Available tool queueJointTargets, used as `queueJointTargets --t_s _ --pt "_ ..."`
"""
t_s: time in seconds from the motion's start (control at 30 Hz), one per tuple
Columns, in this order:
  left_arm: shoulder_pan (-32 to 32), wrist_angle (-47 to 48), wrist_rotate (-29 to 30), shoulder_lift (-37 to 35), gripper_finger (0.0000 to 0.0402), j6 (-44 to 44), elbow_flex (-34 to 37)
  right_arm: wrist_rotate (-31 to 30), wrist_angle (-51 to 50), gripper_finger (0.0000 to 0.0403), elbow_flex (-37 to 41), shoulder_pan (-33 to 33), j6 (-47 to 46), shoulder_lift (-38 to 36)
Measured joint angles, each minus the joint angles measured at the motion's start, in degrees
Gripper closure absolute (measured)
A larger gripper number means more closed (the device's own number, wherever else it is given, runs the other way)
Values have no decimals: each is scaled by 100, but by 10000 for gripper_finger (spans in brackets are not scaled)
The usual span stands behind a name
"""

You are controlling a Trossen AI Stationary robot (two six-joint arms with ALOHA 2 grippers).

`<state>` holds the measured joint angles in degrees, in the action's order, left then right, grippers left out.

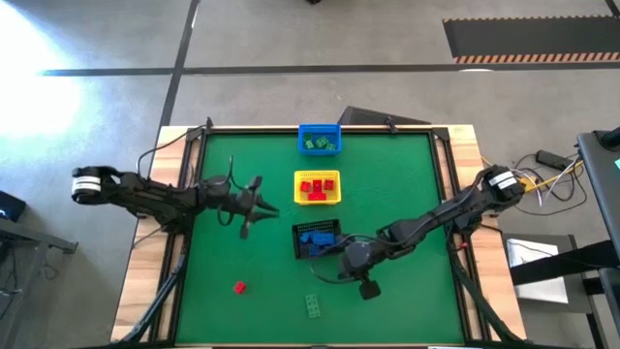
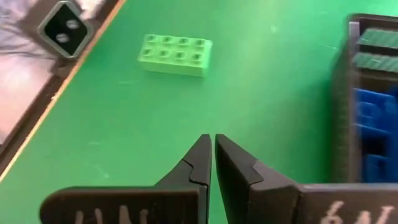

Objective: Sort & place blocks by color
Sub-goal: Put the green game piece into the blue bin

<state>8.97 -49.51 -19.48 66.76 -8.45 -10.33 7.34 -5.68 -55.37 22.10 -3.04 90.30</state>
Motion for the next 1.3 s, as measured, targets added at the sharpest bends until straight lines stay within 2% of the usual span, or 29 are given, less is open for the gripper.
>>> queueJointTargets --t_s 0.13,0.33,0.5,0.73,0.87,1.03,1.13,1.3 --pt "-932 144 245 29 366 -102 -289 23 938 393 670 184 -1 -116" --pt "-2412 1141 1530 238 369 -155 -1022 16 2190 394 1568 286 -126 -518" --pt "-3318 1496 1967 1008 390 -9 -1744 -5 2549 394 2036 292 -143 -1062" --pt "-3821 2716 2366 2513 395 503 -3273 -139 2569 394 2430 292 -109 -1738" --pt "-3882 3761 2372 3229 365 509 -4243 -143 2575 394 2625 292 -124 -1994" --pt "-3880 4890 2179 3745 297 377 -5280 -142 2569 394 2778 292 -148 -2055" --pt "-3869 5503 1977 3909 252 65 -5698 -142 2578 394 2780 292 -148 -1986" --pt "-3787 5710 1742 4188 189 -411 -6080 -141 2566 394 2790 292 -148 -1901"
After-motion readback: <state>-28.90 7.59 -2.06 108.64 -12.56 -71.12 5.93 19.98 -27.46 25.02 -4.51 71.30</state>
